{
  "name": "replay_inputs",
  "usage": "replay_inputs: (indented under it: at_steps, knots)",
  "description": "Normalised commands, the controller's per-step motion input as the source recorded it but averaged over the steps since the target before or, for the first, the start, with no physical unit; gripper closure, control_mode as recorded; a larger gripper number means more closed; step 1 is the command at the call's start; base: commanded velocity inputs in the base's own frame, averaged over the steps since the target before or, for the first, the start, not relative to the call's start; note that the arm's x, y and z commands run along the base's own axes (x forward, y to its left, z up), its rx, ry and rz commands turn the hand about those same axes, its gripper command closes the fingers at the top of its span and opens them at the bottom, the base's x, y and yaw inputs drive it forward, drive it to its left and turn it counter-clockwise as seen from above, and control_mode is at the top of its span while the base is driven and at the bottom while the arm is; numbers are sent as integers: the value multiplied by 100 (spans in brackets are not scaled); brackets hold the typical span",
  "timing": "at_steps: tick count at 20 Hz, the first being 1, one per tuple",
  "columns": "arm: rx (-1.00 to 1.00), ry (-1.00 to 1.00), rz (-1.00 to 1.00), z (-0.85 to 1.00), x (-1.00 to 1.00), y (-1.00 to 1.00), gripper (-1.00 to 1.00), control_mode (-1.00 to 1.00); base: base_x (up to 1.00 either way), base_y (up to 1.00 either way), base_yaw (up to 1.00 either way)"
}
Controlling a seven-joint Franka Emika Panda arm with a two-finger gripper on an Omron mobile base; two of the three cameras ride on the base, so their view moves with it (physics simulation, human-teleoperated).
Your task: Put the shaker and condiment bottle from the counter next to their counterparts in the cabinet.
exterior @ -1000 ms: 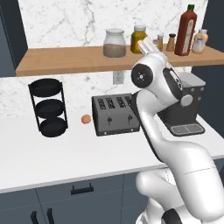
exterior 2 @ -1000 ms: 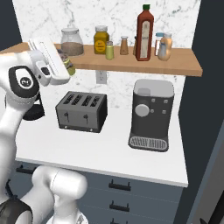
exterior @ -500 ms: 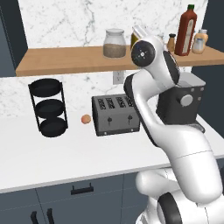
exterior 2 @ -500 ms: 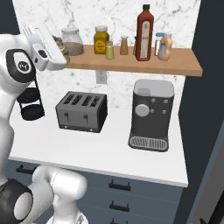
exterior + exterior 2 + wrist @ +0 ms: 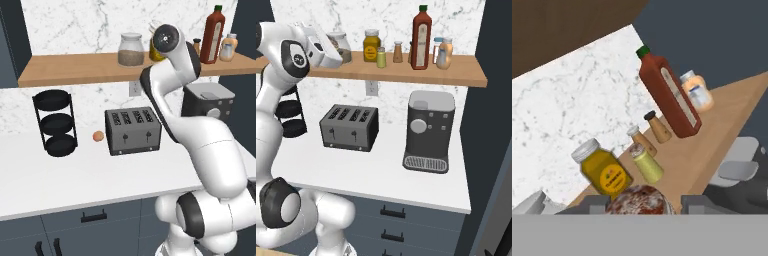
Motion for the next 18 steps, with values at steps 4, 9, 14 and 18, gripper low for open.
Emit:
replay_inputs:
  at_steps: [4,9,14,18]
  knots:
    - [-2,25,2,0,48,0,100,-100,0,0,0]
    - [-10,10,3,-14,35,15,100,-100,0,0,0]
    - [-2,-5,0,-9,19,-1,100,-100,0,0,0]
    - [0,-7,0,-17,9,-12,100,-100,0,0,0]
